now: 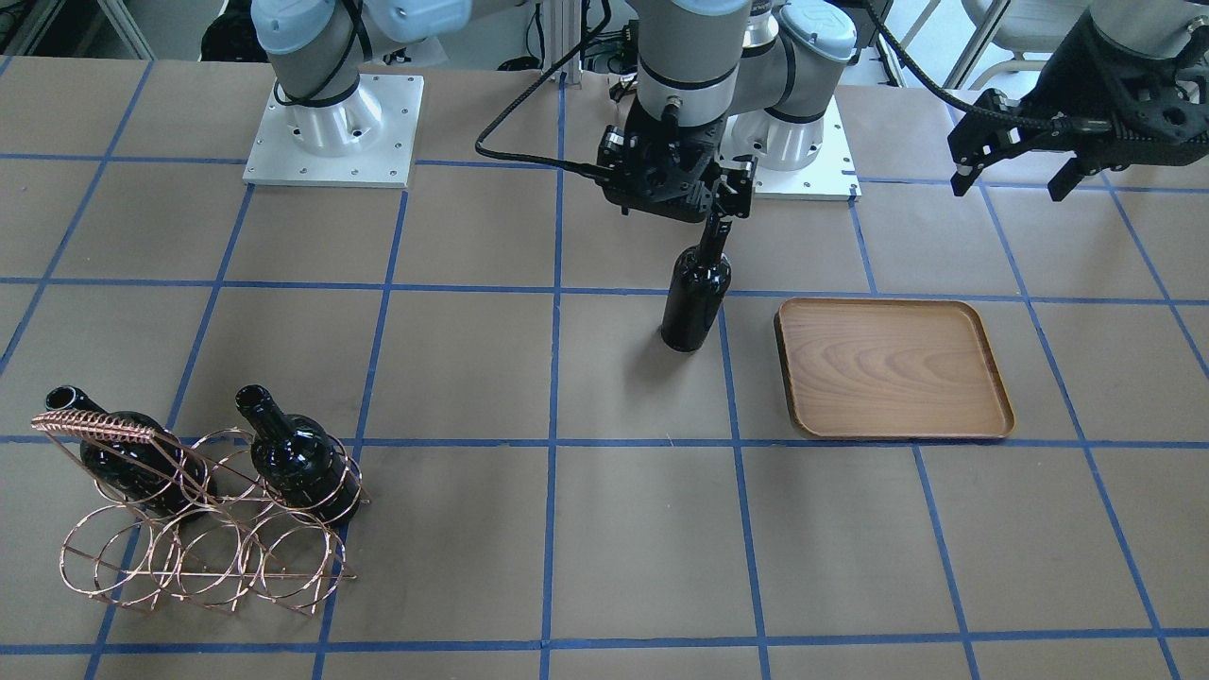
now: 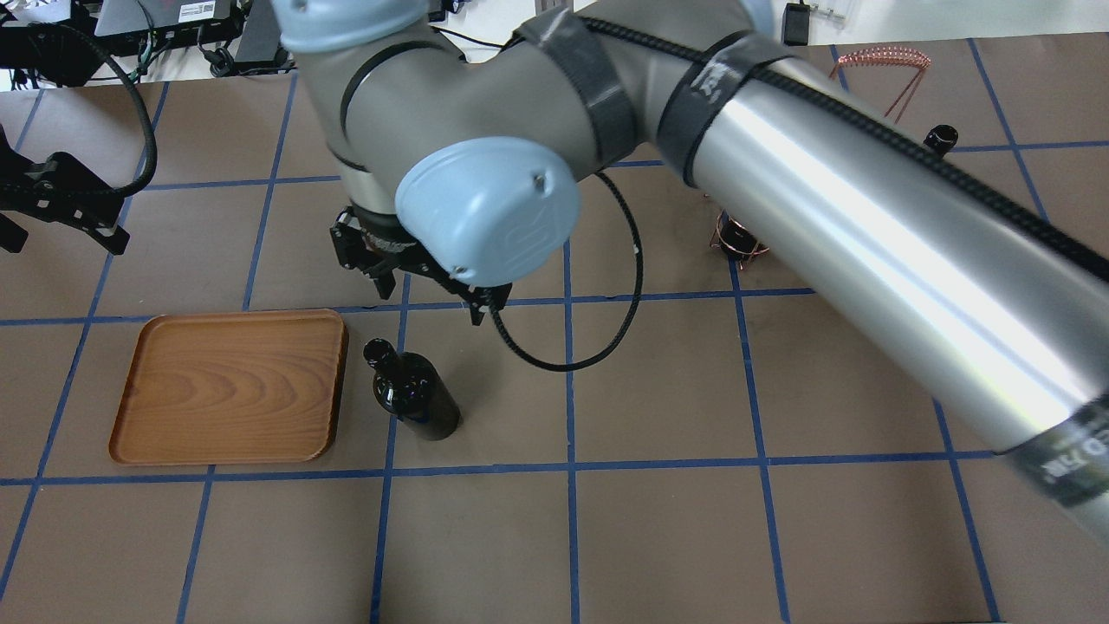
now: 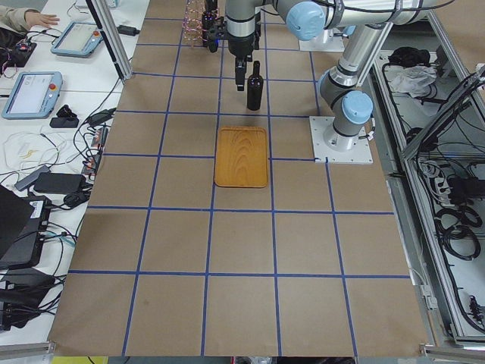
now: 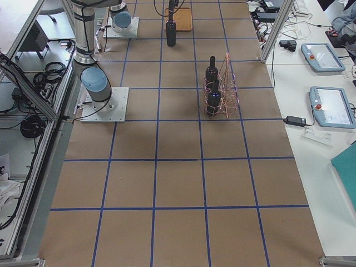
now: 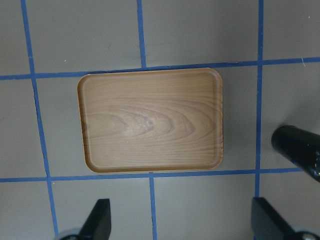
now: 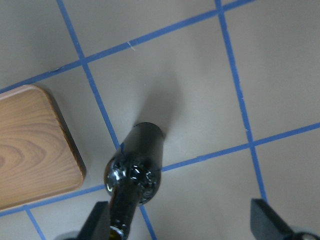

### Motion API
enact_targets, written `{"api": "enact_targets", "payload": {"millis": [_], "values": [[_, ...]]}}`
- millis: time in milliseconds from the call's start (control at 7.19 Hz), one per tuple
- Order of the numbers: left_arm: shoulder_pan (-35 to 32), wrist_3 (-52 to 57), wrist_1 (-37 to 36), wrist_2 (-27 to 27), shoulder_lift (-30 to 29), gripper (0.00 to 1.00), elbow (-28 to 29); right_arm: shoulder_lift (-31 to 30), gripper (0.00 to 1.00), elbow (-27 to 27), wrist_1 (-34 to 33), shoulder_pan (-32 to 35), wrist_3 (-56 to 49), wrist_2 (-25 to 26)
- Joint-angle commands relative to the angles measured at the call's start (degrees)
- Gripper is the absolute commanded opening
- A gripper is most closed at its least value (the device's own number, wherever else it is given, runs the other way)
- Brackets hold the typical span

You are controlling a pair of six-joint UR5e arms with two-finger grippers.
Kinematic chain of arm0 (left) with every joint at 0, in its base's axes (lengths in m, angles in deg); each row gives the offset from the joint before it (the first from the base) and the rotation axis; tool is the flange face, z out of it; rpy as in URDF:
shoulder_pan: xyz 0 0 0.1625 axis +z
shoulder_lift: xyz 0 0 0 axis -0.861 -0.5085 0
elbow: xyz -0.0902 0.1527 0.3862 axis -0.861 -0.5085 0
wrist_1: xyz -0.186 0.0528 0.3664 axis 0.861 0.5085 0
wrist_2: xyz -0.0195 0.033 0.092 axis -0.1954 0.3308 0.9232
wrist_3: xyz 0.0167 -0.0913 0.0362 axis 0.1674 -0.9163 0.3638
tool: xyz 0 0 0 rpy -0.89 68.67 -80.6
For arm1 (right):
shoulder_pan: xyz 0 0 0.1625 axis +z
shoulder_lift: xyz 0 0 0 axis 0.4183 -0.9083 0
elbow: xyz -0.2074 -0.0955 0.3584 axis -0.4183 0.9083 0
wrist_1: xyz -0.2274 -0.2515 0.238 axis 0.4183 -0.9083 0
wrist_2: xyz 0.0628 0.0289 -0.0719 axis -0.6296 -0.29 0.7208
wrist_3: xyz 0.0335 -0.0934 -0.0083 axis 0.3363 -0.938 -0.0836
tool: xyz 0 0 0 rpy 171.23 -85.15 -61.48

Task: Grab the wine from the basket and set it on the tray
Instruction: 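Release the bottle and raise the right gripper while the left gripper approaches it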

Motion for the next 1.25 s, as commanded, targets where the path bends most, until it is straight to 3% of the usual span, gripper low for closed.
{"api": "enact_targets", "payload": {"millis": [0, 139, 417, 696, 1113], "values": [[-5.3, -2.7, 0.2, -0.5, -0.1, 1.0, 0.0, -6.3, 1.0, -0.7, 8.0, -8.2, -17.2, 3.0], [-10.7, -9.0, 0.2, -0.6, -0.2, 1.0, -0.1, -8.5, 1.0, -1.9, 9.8, -10.9, -26.8, 6.4], [-21.3, -16.4, -0.4, -2.9, 0.0, 1.0, -3.1, -11.5, 1.0, -3.4, 10.1, -17.5, -36.7, 7.6], [-24.7, -20.7, -2.0, -5.2, 0.1, 1.0, -6.6, -14.2, 1.0, -4.9, 10.1, -23.1, -41.9, 7.7], [-26.2, -20.9, -2.2, -5.5, 0.8, 1.0, -6.7, -17.1, 1.0, -8.7, 6.6, -25.2, -42.5, 7.6]]}}
